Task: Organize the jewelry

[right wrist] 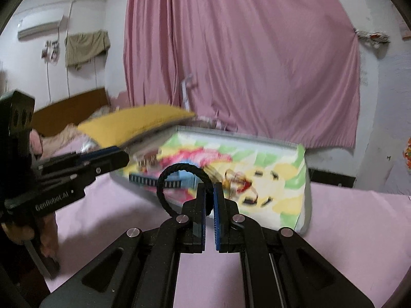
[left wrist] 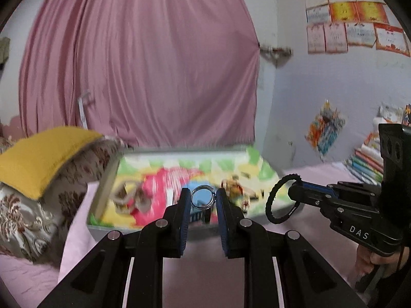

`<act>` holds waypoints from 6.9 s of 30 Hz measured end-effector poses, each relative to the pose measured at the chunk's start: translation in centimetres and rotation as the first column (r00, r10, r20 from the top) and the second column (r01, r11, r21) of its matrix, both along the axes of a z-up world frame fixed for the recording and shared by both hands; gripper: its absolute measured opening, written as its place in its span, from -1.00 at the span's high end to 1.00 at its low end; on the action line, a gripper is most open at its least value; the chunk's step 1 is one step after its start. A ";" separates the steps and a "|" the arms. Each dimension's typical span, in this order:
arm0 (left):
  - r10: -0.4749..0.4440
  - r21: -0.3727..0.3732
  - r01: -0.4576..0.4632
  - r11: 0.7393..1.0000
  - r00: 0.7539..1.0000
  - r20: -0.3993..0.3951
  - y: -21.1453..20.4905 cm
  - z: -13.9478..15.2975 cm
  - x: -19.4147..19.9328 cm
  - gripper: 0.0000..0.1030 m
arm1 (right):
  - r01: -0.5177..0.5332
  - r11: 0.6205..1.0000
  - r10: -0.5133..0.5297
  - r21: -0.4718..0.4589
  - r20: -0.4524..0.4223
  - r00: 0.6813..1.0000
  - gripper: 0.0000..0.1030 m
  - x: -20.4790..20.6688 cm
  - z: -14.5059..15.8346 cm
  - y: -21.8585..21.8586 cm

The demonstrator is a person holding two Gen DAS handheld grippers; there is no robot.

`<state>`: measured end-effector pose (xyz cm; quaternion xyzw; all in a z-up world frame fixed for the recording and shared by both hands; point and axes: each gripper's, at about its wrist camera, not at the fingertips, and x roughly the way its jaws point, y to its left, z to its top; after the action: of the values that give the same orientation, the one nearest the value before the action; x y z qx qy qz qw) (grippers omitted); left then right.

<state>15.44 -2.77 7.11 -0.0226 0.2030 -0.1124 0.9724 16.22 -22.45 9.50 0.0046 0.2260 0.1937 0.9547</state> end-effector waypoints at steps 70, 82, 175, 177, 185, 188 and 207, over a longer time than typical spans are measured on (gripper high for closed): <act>0.079 0.038 -0.072 0.997 0.957 -0.279 0.5 -3.4 13.6 0.63 | 0.101 0.994 -0.088 0.040 -0.241 0.967 0.90 12.8 -4.3 1.5; 0.081 0.032 -0.074 0.997 0.951 -0.297 0.6 -3.6 13.8 0.63 | 0.089 0.996 -0.078 0.031 -0.266 0.961 0.90 13.1 -4.6 1.8; 0.268 -0.014 -0.268 0.963 0.963 0.005 4.8 0.2 3.8 -0.98 | 0.135 0.991 -0.135 -0.001 0.028 0.991 -0.97 3.2 0.1 0.0; 0.263 -0.014 -0.262 0.965 0.965 0.008 4.8 0.2 2.8 -0.98 | 0.134 0.991 -0.134 -0.001 0.035 0.990 -0.97 2.5 0.4 0.1; 0.249 -0.018 -0.249 0.968 0.968 0.010 4.8 0.4 -0.1 -0.98 | 0.130 0.991 -0.130 0.008 0.065 0.989 -0.97 -0.7 1.1 -0.1; 0.246 -0.012 -0.245 0.969 0.969 0.003 4.7 0.2 -1.2 -0.98 | 0.125 0.992 -0.125 0.006 0.064 0.990 -0.97 -1.8 1.2 -0.2; 0.299 -0.045 -0.298 0.953 0.954 0.021 5.4 -1.9 -7.9 -0.98 | 0.217 0.976 -0.216 0.006 0.127 0.968 -0.97 -9.6 -0.1 -0.9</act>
<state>7.56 2.58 5.21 -0.0717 0.1814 0.0314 0.9803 6.61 -23.32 9.40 0.0132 0.1637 0.0872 0.9826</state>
